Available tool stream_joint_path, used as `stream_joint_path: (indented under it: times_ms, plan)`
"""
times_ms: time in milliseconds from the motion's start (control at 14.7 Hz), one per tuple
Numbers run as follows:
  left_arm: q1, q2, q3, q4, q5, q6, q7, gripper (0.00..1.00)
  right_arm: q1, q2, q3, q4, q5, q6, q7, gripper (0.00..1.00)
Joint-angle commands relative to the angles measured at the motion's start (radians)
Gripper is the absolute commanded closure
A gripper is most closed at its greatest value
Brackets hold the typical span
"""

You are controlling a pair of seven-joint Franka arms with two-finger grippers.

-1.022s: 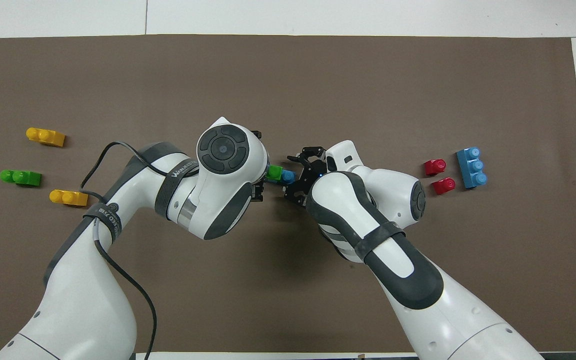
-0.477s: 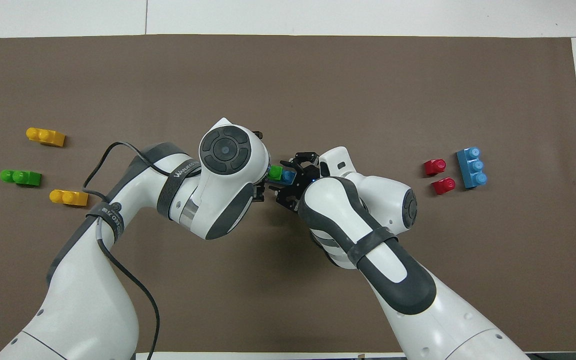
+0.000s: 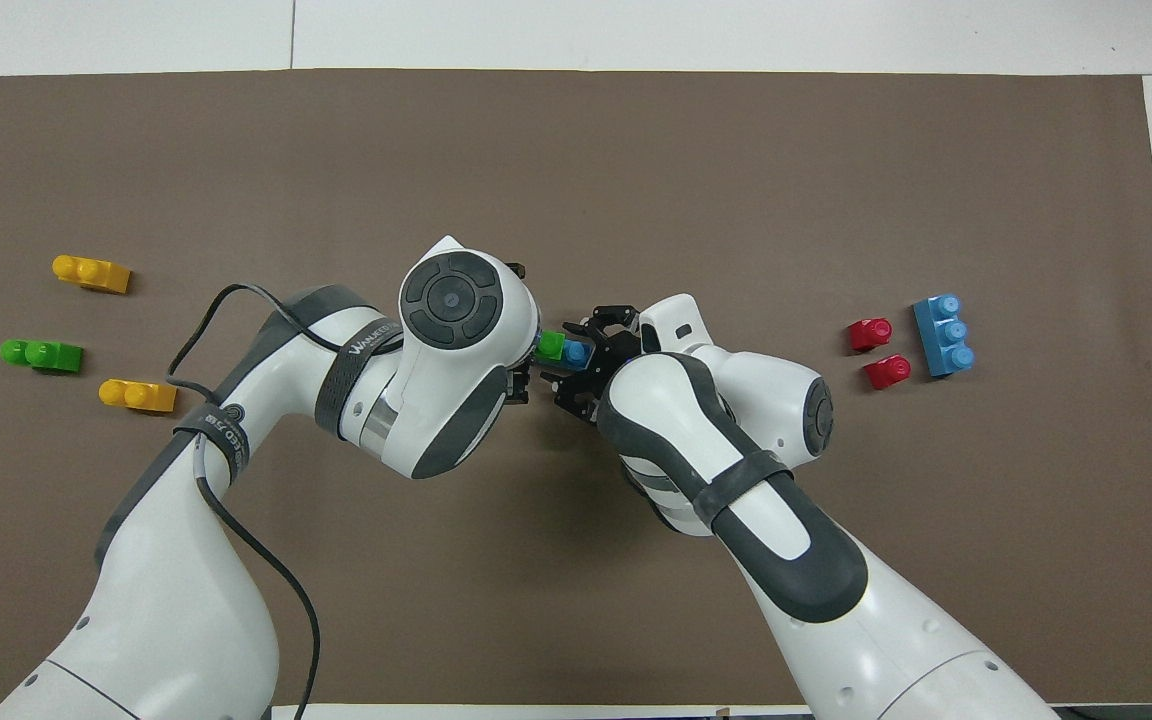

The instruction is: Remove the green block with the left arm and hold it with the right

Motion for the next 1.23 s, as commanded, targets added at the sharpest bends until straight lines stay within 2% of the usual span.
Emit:
stream_joint_path:
  times_ms: [0,68,136,204,749,1022,1090,1158]
  plan:
    - [-0.019,0.006,0.015,0.003,0.020,0.009,-0.025,0.00,0.003,0.014,0.004,0.018,0.026,0.020,0.004,0.53]
    - [-0.019,0.006,0.015,0.003,0.020,0.011,-0.025,0.00,0.003,0.014,0.002,0.018,0.026,0.020,0.003,0.58]
    - [-0.019,0.006,0.015,0.003,0.020,0.011,-0.025,0.00,0.006,0.014,0.002,0.018,0.026,0.020,0.004,0.71]
    - [-0.019,0.006,0.015,0.003,0.020,0.011,-0.025,0.00,0.006,0.014,0.002,0.018,0.026,0.020,0.006,0.77]
    - [-0.019,0.008,0.014,0.001,0.048,0.045,-0.025,0.00,0.006,0.014,0.002,0.018,0.027,0.020,0.009,0.77]
    - [-0.032,0.008,0.014,0.000,0.078,0.046,-0.026,0.27,0.004,0.014,0.004,0.018,0.027,0.020,0.009,0.77]
    - [-0.032,0.008,0.014,-0.003,0.081,0.048,-0.028,0.38,0.004,0.012,0.004,0.018,0.029,0.020,0.010,0.77]
    - [-0.034,0.008,0.014,-0.008,0.083,0.054,-0.031,0.65,0.004,0.014,0.002,0.018,0.029,0.020,0.010,0.77]
